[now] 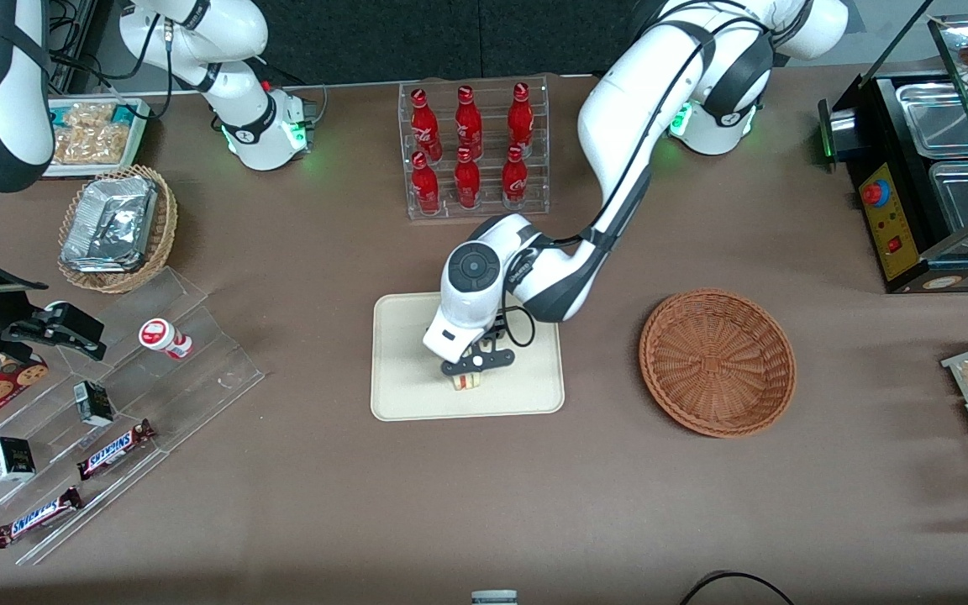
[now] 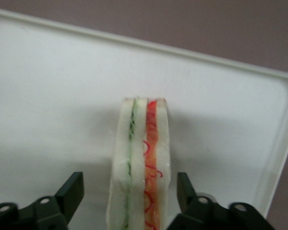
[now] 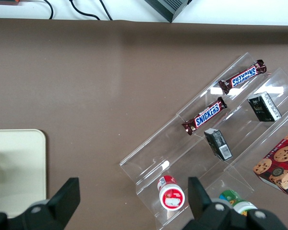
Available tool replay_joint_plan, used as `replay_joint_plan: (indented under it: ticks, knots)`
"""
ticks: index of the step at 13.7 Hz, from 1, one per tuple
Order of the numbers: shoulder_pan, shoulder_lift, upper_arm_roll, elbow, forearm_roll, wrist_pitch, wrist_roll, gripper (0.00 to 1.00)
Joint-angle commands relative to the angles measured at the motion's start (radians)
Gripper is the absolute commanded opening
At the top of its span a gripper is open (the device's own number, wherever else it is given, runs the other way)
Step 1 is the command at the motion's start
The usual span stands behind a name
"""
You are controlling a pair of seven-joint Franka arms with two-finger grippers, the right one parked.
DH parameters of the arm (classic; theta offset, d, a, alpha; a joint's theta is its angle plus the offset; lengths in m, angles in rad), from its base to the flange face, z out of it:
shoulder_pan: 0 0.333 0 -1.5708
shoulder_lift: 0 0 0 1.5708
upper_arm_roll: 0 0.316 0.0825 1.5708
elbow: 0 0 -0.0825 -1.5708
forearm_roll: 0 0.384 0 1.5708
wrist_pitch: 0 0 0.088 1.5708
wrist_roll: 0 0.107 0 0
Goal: Place sandwich from basket to tray
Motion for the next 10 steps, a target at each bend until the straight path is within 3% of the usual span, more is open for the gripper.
replay_joint_plan:
  ticks: [1, 5, 10]
  knots:
    - [0.069, -0.12, -0.003, 0.039, -0.036, -0.158, 0.027, 1.0]
    - [0.248, -0.305, 0.0, -0.032, -0.103, -0.385, 0.282, 1.0]
    - [0.497, -0.669, 0.0, -0.627, -0.102, -0.161, 0.635, 1.0]
